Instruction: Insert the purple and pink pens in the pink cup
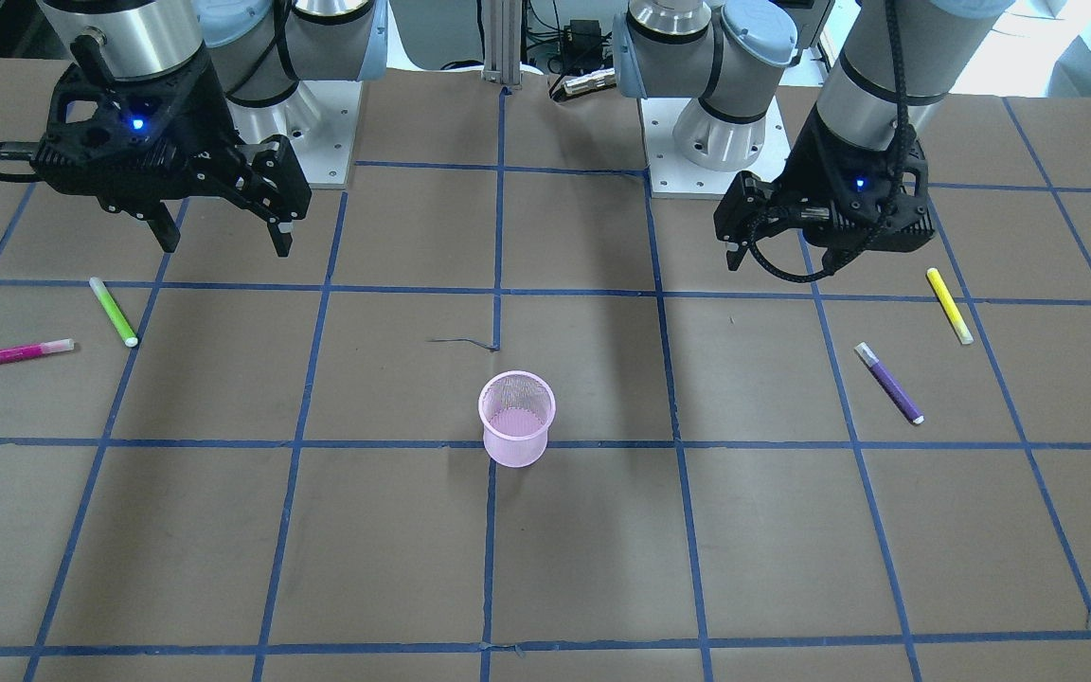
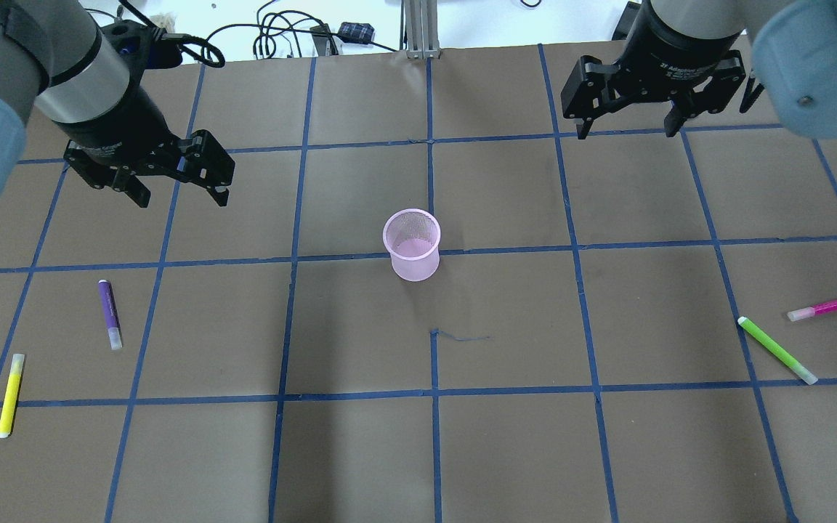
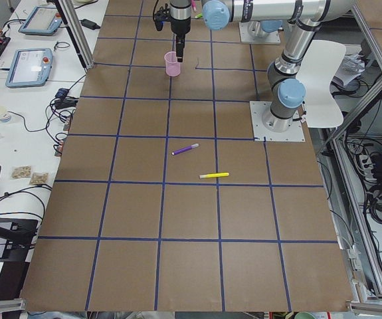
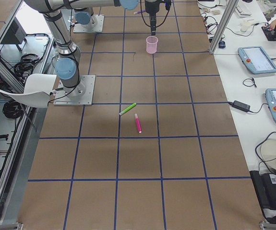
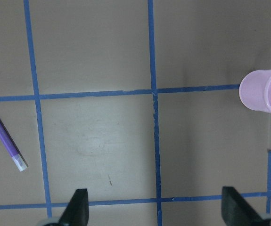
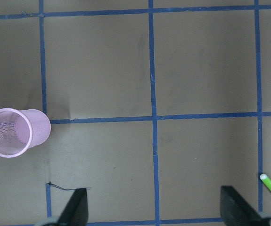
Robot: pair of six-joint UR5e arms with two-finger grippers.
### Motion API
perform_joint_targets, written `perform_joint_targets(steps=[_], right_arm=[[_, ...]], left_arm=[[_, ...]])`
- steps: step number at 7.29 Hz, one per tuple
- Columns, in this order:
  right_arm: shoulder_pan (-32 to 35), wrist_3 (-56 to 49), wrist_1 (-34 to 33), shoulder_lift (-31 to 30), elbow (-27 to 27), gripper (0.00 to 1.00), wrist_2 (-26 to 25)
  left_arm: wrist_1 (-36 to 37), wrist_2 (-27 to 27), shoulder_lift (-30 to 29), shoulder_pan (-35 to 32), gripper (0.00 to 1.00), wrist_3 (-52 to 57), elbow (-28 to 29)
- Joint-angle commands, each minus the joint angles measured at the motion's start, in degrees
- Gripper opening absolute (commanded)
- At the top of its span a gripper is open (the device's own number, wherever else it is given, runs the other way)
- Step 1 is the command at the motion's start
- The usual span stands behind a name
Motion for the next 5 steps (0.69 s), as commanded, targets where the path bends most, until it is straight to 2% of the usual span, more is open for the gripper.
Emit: perform_joint_targets(steps=[1,4,5], right_arm=[[0.0,-0.09,0.09,0.09,0.01,1.0,-0.12],[-0.26,-0.61,0.62,-0.18,0.01,1.0,-0.12],[-0.35,-5.23,0.97,-0.18,0.01,1.0,-0.47]], left_arm=[[-0.9,0.35,-0.02,-0.1,1.0,0.12,0.15],[-0.55,0.52,-0.55,0.6,1.0,0.29,0.06],[-0.9,0.44,-0.55,0.86,1.0,0.29,0.06]])
